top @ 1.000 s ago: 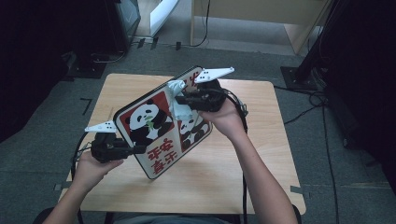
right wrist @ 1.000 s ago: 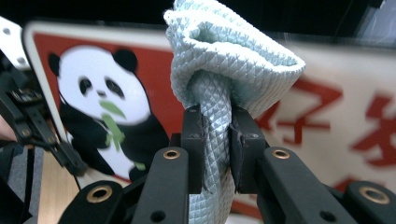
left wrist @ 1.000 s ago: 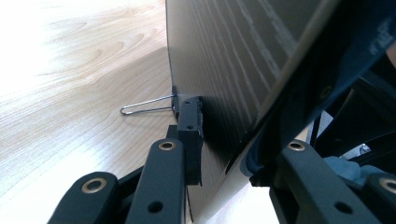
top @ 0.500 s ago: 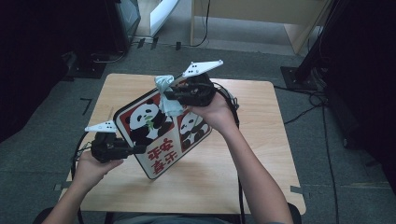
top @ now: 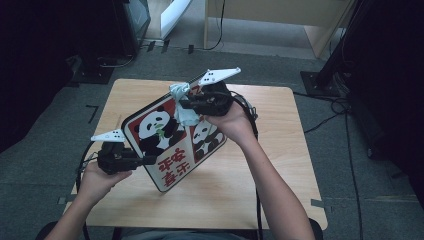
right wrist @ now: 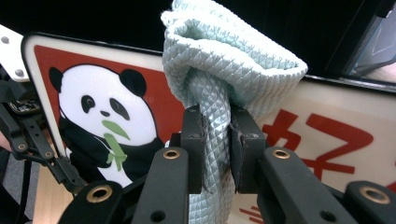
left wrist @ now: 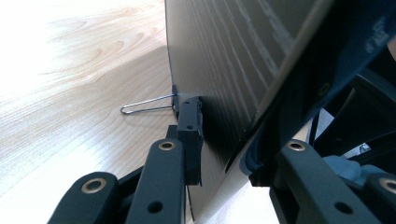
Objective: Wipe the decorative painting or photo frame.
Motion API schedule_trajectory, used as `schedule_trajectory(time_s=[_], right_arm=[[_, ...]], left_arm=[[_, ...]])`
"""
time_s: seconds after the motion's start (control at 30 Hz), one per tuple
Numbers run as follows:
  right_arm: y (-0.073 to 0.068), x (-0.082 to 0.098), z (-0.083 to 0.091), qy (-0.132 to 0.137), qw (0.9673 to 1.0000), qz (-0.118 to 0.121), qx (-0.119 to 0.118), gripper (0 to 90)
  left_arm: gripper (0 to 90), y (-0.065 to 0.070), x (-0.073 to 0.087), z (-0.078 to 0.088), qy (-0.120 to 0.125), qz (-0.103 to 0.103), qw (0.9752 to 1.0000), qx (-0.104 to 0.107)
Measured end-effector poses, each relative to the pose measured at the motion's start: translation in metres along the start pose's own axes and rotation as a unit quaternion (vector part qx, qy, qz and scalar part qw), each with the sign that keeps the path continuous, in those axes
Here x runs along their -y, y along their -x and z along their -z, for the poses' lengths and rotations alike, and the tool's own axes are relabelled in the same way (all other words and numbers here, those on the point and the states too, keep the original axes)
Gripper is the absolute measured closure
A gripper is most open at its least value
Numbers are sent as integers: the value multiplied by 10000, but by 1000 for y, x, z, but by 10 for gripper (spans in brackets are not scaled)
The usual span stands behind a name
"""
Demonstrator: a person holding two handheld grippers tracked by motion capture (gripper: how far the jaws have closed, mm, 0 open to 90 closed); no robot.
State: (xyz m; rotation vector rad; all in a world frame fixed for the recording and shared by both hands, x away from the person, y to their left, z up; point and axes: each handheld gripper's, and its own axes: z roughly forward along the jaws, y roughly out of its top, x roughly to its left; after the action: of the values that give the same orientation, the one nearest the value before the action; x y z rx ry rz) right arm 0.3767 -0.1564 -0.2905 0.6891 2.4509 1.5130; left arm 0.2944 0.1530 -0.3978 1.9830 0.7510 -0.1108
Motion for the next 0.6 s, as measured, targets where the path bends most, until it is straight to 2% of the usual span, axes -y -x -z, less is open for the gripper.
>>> schedule_trajectory(time_s=[0.6], right_arm=[[10,20,-1,-18,9997,-234,3,783]], left_arm=[[729,0,0,0,-6,-4,10000,1]])
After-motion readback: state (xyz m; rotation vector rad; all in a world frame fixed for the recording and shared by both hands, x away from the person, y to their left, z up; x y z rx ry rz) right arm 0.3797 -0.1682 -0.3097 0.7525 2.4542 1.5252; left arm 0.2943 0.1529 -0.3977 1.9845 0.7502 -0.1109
